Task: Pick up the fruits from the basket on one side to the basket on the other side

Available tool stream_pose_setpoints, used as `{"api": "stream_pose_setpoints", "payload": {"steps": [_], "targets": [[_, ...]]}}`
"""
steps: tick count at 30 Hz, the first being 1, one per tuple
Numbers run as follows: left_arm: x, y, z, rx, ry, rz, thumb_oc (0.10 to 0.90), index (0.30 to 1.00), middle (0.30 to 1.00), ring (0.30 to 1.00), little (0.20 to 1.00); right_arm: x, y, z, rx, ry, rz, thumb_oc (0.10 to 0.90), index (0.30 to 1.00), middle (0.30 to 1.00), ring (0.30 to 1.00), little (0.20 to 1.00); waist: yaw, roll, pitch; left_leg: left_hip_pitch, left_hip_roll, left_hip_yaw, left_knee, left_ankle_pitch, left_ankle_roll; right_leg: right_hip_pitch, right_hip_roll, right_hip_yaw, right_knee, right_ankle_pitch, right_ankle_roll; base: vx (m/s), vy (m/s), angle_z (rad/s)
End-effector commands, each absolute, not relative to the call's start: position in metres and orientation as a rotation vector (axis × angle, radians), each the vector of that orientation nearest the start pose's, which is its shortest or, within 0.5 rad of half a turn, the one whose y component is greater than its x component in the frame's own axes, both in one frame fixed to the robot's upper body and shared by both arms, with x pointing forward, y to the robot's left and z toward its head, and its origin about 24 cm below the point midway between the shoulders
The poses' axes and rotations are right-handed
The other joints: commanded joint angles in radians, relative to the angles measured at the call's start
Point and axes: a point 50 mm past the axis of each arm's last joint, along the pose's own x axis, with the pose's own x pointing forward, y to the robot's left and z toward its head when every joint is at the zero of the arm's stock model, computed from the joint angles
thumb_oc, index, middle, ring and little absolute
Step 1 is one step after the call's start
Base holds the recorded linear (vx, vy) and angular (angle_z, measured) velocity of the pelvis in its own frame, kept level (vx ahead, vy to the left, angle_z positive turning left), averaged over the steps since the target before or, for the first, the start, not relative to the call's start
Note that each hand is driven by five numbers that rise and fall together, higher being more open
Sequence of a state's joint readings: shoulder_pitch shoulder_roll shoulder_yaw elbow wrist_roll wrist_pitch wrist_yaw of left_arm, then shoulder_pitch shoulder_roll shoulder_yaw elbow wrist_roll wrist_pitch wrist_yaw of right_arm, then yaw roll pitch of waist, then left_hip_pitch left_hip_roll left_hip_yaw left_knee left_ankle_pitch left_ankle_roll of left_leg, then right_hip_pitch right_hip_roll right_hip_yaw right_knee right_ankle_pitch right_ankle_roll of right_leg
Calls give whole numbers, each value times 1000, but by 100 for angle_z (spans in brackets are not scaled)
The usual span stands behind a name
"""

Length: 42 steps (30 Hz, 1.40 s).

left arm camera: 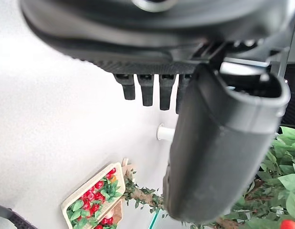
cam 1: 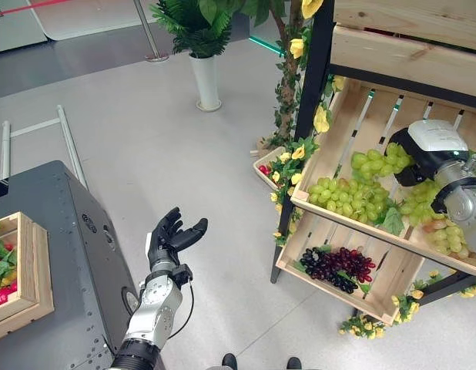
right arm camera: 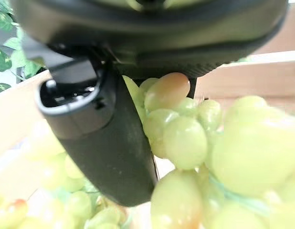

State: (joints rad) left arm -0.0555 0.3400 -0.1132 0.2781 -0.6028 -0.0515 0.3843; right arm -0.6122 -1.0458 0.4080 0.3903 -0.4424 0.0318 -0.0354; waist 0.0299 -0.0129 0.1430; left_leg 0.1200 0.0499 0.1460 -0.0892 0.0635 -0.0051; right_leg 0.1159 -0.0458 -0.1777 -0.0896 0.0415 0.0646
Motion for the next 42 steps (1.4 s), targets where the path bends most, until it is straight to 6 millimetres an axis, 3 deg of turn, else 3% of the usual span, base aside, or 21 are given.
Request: {"api": "stream_pose_setpoints", "payload": {"steps": [1,20,26,32,35,42], "targets": [[285,224,47,-139,34,307,800,900,900,900,900,347,-299,245,-1476,-151,-233,800,900,900,900,900,18,-55,-88,30,-58,-56,2,-111,31,34,-9,-9,2,-24,-9,0,0,0],[280,226,43,-136,36,312,800,900,900,900,900,336,-290,245,-1393,-231,-248,800,900,900,900,900,-5,-50,-78,41,-53,-38,2,-118,33,34,-3,15,2,-27,-11,0,0,0],[277,228,42,-132,43,319,800,900,900,900,900,328,-283,251,-1354,-314,-293,800,900,900,900,900,-16,-46,-76,43,-51,-32,2,-121,34,33,1,27,2,-29,-13,0,0,0],[273,230,37,-131,46,324,800,900,900,900,900,311,-261,262,-1201,-522,-295,800,900,900,900,900,-31,-39,-72,43,-50,-21,2,-126,35,29,3,41,2,-30,-12,0,1,-6],[270,229,30,-138,69,336,800,900,900,900,900,295,-242,253,-1157,-651,-269,800,900,900,900,900,-46,-29,-69,45,-51,-13,2,-130,37,27,4,51,2,-29,-11,4,1,-5],[256,231,15,-163,112,387,800,900,900,900,900,264,-230,217,-1131,-742,-226,800,900,900,900,900,-65,-17,-65,54,-50,7,2,-136,43,25,3,62,2,-27,-4,9,0,-6]]}}
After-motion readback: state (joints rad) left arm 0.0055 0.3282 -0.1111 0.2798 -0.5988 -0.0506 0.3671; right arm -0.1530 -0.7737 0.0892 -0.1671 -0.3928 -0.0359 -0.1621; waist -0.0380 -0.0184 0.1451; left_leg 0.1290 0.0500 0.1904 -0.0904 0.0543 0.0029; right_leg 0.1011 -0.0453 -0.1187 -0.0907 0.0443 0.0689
